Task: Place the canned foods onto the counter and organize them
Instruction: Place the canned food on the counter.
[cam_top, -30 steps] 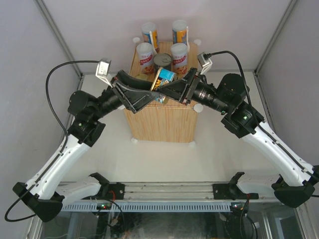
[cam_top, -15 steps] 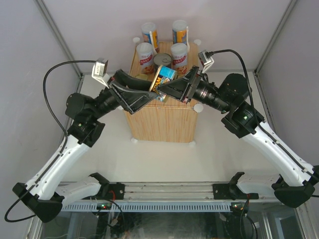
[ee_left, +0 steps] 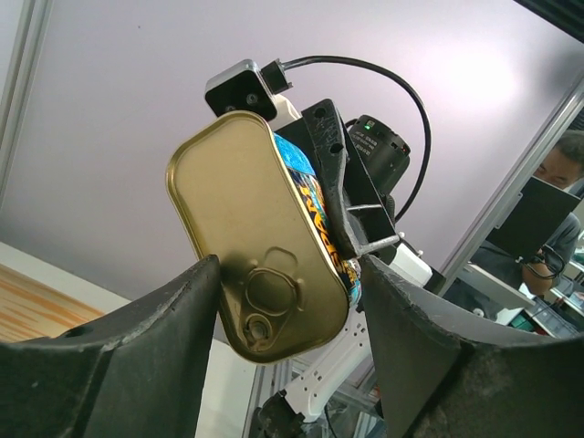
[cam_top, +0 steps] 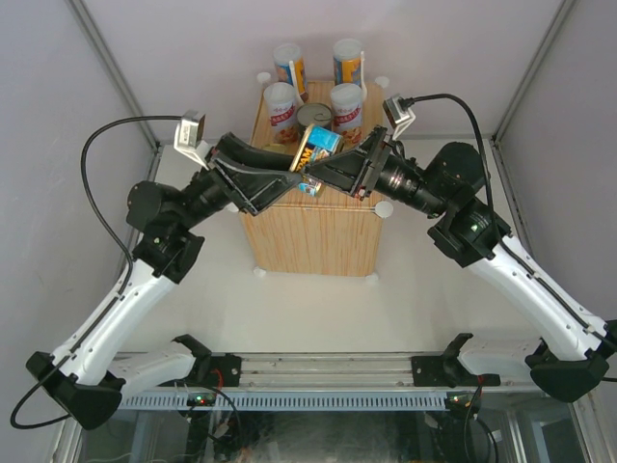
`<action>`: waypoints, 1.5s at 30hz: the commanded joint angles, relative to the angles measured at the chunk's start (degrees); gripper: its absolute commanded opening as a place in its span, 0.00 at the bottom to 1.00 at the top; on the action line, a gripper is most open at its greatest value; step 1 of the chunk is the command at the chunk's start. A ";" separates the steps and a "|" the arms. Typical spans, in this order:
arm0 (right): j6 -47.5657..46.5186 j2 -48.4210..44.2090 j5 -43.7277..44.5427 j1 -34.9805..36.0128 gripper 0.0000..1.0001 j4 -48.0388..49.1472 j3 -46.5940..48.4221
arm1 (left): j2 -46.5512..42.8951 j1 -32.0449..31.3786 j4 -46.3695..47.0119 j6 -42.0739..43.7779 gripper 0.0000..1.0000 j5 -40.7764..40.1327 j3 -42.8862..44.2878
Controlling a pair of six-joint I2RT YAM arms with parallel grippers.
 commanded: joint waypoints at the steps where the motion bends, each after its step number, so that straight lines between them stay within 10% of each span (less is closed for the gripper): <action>1: 1.33 0.80 -0.80 1.15 0.00 7.43 1.80 | 1.44 -0.46 3.09 -2.79 0.66 2.67 -1.08; 15: 1.77 1.56 -2.37 -0.18 0.00 7.35 1.15 | 5.76 -0.50 9.16 -7.27 0.20 4.30 -0.89; 27: 1.80 0.08 -7.29 -4.54 0.00 6.85 -1.36 | 7.52 0.99 10.48 -8.18 0.74 5.12 0.39; 45: 1.55 2.41 -15.40 -3.93 0.00 7.43 -1.56 | 12.92 3.06 14.66 -12.46 0.70 10.36 5.25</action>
